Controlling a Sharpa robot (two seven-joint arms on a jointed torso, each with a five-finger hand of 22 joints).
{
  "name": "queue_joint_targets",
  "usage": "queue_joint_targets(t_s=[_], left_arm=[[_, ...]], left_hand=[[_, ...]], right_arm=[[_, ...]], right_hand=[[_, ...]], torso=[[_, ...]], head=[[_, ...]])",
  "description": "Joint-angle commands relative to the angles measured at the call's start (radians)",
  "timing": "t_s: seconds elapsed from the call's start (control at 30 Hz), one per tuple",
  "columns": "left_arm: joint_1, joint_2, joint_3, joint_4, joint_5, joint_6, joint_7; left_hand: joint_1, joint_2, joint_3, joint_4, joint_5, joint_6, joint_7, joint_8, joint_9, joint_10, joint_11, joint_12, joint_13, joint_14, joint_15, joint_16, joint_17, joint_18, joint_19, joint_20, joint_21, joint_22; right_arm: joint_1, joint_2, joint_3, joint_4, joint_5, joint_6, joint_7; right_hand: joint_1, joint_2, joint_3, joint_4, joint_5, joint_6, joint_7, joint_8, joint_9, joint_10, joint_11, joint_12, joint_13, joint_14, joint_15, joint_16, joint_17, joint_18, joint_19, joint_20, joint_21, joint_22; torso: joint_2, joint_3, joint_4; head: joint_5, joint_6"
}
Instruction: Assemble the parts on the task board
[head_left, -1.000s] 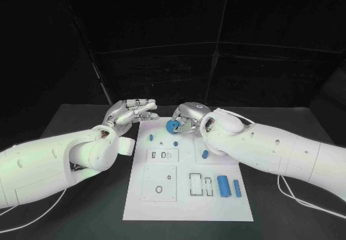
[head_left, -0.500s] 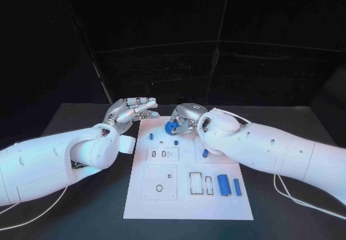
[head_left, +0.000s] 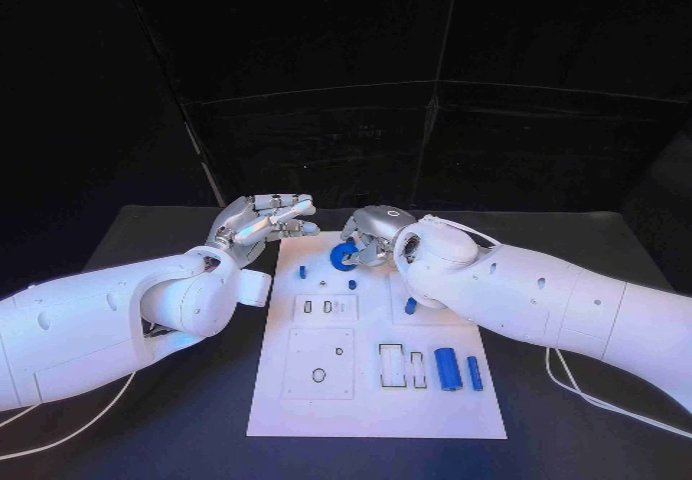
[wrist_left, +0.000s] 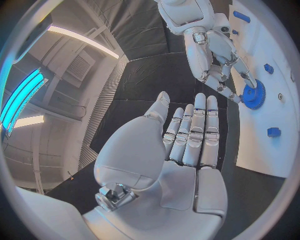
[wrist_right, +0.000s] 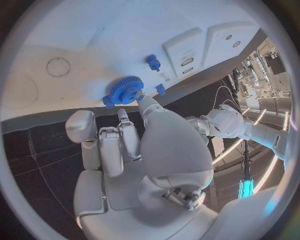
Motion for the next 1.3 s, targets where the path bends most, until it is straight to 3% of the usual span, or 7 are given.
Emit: queue_joint_targets(t_s=[0.03,0.33,0.47,0.6,0.7,0.97,1.3], left_arm=[[0.002,0.000,0.001,0.002,-0.007,0.009,0.010],[0.002,-0.002,0.001,0.002,-0.007,0.008,0.010],[0.002,-0.002,0.001,0.002,-0.007,0.008,0.010],[0.002,-0.005,0.001,0.002,-0.007,0.008,0.010],[0.002,-0.006,0.001,0.002,-0.007,0.007,0.010],[0.002,-0.004,0.001,0.002,-0.007,0.008,0.010],[0.002,-0.002,0.001,0.003,-0.007,0.008,0.010]], left_hand=[[0.001,0.005,0.000,-0.007,-0.002,-0.002,0.016,-0.004,-0.001,0.000,0.008,-0.004,-0.001,0.006,0.002,-0.005,0.001,0.012,0.004,-0.002,-0.005,-0.001],[0.001,0.005,0.000,-0.007,-0.002,-0.002,0.016,-0.004,-0.001,0.000,0.008,-0.004,-0.001,0.006,0.002,-0.005,0.001,0.012,0.004,-0.002,-0.005,-0.001],[0.001,0.005,0.000,-0.007,-0.002,-0.002,0.016,-0.004,-0.001,0.000,0.008,-0.004,-0.001,0.006,0.002,-0.005,0.001,0.012,0.004,-0.002,-0.005,-0.001],[0.001,0.005,0.000,-0.007,-0.002,-0.002,0.016,-0.004,-0.001,0.000,0.008,-0.004,-0.001,0.006,0.002,-0.005,0.001,0.012,0.004,-0.002,-0.005,-0.001],[0.001,0.005,0.000,-0.007,-0.002,-0.002,0.016,-0.004,-0.001,0.000,0.008,-0.004,-0.001,0.006,0.002,-0.005,0.001,0.012,0.004,-0.002,-0.005,-0.001],[0.001,0.005,0.000,-0.007,-0.002,-0.002,0.016,-0.004,-0.001,0.000,0.008,-0.004,-0.001,0.006,0.002,-0.005,0.001,0.012,0.004,-0.002,-0.005,-0.001],[0.001,0.005,0.000,-0.007,-0.002,-0.002,0.016,-0.004,-0.001,0.000,0.008,-0.004,-0.001,0.006,0.002,-0.005,0.001,0.012,0.004,-0.002,-0.005,-0.001]], right_arm=[[0.002,0.001,0.001,-0.001,-0.020,0.003,-0.026],[0.002,-0.004,0.000,0.003,-0.014,0.026,-0.030],[0.002,-0.021,0.000,0.018,-0.006,-0.015,-0.020],[0.002,-0.044,0.000,0.035,0.022,-0.031,0.010],[0.002,-0.050,0.000,0.039,0.040,-0.013,0.023],[0.002,-0.039,0.000,0.036,0.054,0.023,0.029],[0.002,-0.022,0.000,0.019,0.058,0.064,0.019]], right_hand=[[-0.002,-0.013,-0.011,0.003,-0.008,-0.028,0.005,-0.004,-0.001,-0.004,0.011,-0.005,0.022,0.085,0.012,-0.001,0.174,-0.014,-0.004,0.010,-0.007,-0.003],[-0.065,-0.018,-0.061,0.063,0.007,-0.003,0.008,0.005,0.006,-0.003,0.016,-0.002,0.028,0.085,0.018,0.000,0.177,-0.013,-0.005,0.018,-0.005,-0.003],[-0.075,-0.011,-0.072,0.080,0.023,0.007,0.005,0.008,0.007,0.000,0.014,0.002,0.033,0.086,0.017,0.001,0.181,-0.014,-0.003,0.018,-0.003,0.001],[-0.062,0.001,-0.072,0.078,0.032,0.033,-0.002,0.018,0.010,0.013,0.008,0.013,0.049,0.087,0.013,0.004,0.186,-0.015,0.001,0.015,0.001,0.008],[-0.062,0.001,-0.076,0.079,0.024,0.035,-0.002,0.017,0.010,0.014,0.007,0.014,0.050,0.087,0.011,0.004,0.186,-0.014,0.000,0.013,0.001,0.006],[-0.065,0.001,-0.081,0.081,0.018,0.035,-0.003,0.015,0.009,0.014,0.007,0.014,0.051,0.087,0.011,0.004,0.187,-0.015,0.001,0.013,0.001,0.007],[-0.056,0.010,-0.083,0.079,0.038,0.028,-0.003,0.006,0.005,0.013,0.006,0.013,0.051,0.087,0.010,0.004,0.187,-0.015,0.000,0.011,0.001,0.006]], torso=[[0.000,0.0001,-0.0001],[0.000,0.0005,0.0008],[-0.001,0.0012,0.0001],[-0.002,0.0021,-0.0031],[-0.001,0.0001,-0.0034],[0.000,0.0007,0.0023],[0.000,-0.0003,-0.0008]], head=[[0.001,0.000],[0.001,-0.001],[0.001,0.000],[0.002,0.000],[-0.001,0.001],[-0.002,0.001],[0.001,-0.002]])
